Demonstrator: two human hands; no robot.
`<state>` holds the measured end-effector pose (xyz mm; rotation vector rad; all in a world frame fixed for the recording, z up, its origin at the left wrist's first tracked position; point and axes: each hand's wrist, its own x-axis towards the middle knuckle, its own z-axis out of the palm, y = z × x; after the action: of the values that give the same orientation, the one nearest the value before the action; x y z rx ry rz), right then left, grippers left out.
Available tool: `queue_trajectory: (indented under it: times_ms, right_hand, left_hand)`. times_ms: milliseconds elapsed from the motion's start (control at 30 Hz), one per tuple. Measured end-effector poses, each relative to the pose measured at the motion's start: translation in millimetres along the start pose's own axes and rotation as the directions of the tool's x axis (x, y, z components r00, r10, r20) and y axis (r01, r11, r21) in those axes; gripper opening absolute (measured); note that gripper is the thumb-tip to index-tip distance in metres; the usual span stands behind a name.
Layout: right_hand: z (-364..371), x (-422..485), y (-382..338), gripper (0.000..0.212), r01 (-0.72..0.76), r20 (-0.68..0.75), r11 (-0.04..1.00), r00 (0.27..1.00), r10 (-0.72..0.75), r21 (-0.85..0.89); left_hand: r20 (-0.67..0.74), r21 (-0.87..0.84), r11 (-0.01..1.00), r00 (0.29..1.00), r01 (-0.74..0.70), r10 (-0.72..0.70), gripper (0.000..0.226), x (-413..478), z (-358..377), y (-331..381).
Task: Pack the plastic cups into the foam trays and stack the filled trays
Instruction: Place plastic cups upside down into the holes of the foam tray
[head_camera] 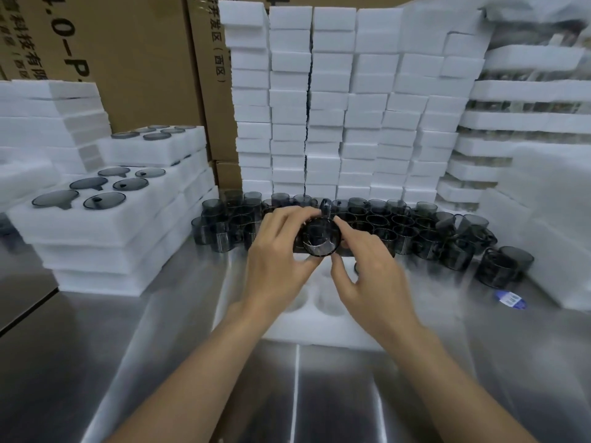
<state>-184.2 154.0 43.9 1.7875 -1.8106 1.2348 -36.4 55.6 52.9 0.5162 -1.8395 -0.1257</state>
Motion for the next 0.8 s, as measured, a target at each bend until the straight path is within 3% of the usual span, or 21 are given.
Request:
queue_trajectory:
  times_ms: [67,133,233,300,367,400,467,600,667,800]
  right_hand:
    - [1,0,2,0.061,0.037,-0.033,0.999,0.999,-0.037,0.016]
    - [1,0,3,0.062,0.074,-0.091,0.997,0.993,-0.07,0.035]
    - [1,0,2,0.068,0.121,-0.178,0.992,0.978,-0.113,0.035]
    - [0,-1,-1,0.069,0.168,-0.228,0.985,0.961,-0.158,0.029]
    - [0,-1,-5,0.067,0.227,-0.249,0.974,0.943,-0.223,-0.012]
    - [0,-1,-7,0.066,0.254,-0.244,0.967,0.936,-0.253,-0.029]
    - [1,-2,-10,0.069,0.277,-0.209,0.961,0.939,-0.275,-0.018]
    - [1,-3,-8,0.08,0.173,-0.167,0.981,0.973,-0.157,0.086]
    - [1,-3,-6,0.083,0.114,-0.132,0.985,0.986,-0.097,0.127]
    - [4,-2,-4,0.08,0.125,-0.115,0.99,0.986,-0.117,0.064]
  left_hand:
    - [0.008,-0.021,1.0,1.0,0.009,-0.009,0.06,0,0,1]
    - [0.011,-0.115,0.987,0.994,0.108,-0.108,0.064,1,1,7]
    - [0.082,-0.402,0.843,0.931,0.357,-0.355,0.062,9,0,18]
    - [0.283,-0.647,0.528,0.816,0.55,-0.504,0.049,18,-4,22]
    - [0.6,-0.66,0.113,0.611,0.743,-0.516,0.046,23,-10,26]
    - [0.71,-0.605,-0.029,0.522,0.796,-0.473,0.054,24,-12,26]
    - [0.803,-0.539,-0.19,0.432,0.821,-0.411,0.068,23,-13,23]
    - [0.835,-0.509,-0.341,0.357,0.79,-0.42,0.07,18,-6,18]
    - [0.841,-0.504,-0.358,0.35,0.786,-0.413,0.074,15,-3,14]
    - [0.844,-0.505,-0.352,0.365,0.788,-0.394,0.08,15,1,10]
